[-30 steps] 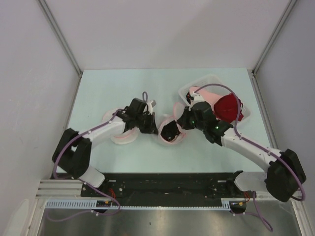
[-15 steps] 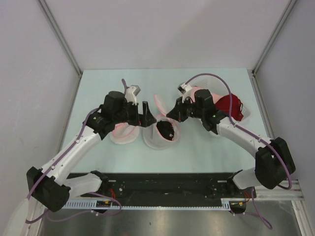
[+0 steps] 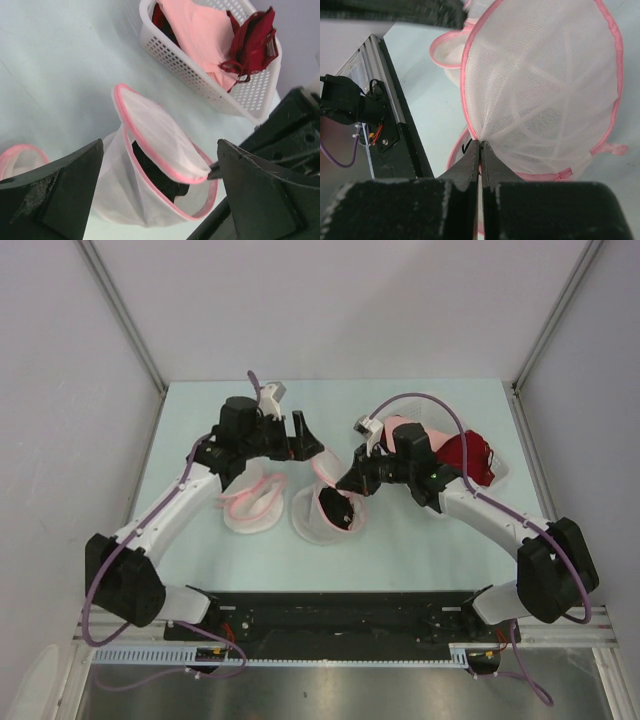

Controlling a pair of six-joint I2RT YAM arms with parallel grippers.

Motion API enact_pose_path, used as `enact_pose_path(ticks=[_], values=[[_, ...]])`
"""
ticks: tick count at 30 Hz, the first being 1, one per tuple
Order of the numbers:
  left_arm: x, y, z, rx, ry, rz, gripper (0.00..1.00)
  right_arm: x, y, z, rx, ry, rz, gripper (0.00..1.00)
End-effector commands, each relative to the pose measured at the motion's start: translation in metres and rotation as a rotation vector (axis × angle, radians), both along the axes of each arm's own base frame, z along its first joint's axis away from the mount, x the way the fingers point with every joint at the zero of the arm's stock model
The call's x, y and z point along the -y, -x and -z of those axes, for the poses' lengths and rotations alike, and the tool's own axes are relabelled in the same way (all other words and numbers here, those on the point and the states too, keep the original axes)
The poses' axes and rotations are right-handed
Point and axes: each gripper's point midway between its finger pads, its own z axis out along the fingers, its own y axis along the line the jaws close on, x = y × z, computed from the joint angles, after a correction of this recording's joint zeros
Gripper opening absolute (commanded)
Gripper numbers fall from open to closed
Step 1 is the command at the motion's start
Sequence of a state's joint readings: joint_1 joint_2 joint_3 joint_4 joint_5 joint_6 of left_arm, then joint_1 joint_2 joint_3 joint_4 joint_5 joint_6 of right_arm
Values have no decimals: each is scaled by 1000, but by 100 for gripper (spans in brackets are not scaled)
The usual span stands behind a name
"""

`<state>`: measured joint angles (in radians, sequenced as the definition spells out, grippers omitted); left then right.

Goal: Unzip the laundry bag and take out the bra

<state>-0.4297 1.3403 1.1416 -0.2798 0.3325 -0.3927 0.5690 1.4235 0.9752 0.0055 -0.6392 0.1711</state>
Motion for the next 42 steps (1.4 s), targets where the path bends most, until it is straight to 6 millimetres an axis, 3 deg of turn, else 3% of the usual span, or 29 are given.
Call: enact_pose_path(ticks=[1, 5, 7, 10, 11, 13, 14, 15, 16, 17, 18, 19, 21, 23, 27, 30, 38, 41, 42], values=[[7, -19, -33, -10, 143, 37, 100, -5, 2, -20, 53, -29, -41, 0], [20, -27, -18, -97, 182, 62, 100, -4, 6, -16, 34, -12, -49, 0], [26, -32, 2, -157, 178, 67, 100, -4, 7, -14, 32, -8, -51, 0], [30, -33, 16, -199, 182, 81, 81, 0, 6, -13, 37, 13, -28, 0], [31, -34, 13, -185, 192, 79, 60, 1, 7, -12, 39, 21, -27, 0], [30, -34, 4, -169, 207, 67, 40, 5, 5, -13, 55, 41, -1, 0], [29, -36, -1, -159, 215, 57, 17, 6, 6, -14, 54, 44, 7, 0], [29, -37, -9, -149, 219, 51, 3, 9, 9, -18, 49, 45, 18, 17], [28, -36, -16, -138, 221, 48, 0, 13, 5, -17, 52, 62, 54, 28], [27, -36, -22, -134, 228, 42, 0, 16, 6, -20, 57, 70, 75, 35], [26, -35, -29, -118, 233, 36, 1, 24, 4, -22, 58, 94, 129, 52], [24, -32, -41, -94, 243, 24, 0, 29, 5, -24, 61, 105, 160, 63], [14, -33, -48, -86, 239, -50, 1, 41, 5, -33, 63, 109, 249, 78], [1, -31, -62, -68, 248, -137, 0, 48, 4, -37, 55, 102, 318, 82], [-14, -19, -81, -50, 277, -242, 0, 58, 0, -53, 69, 71, 501, 78], [-13, -4, -93, -33, 315, -257, 0, 47, 1, -53, 50, 51, 561, 72], [-5, 11, -86, -75, 328, -262, 1, -5, 7, -23, -14, 52, 519, 66], [-5, 13, -86, -74, 331, -261, 0, -9, 4, -12, -16, 75, 537, 64], [-5, 14, -88, -70, 335, -259, 1, -13, 2, 3, -38, 103, 531, 64]])
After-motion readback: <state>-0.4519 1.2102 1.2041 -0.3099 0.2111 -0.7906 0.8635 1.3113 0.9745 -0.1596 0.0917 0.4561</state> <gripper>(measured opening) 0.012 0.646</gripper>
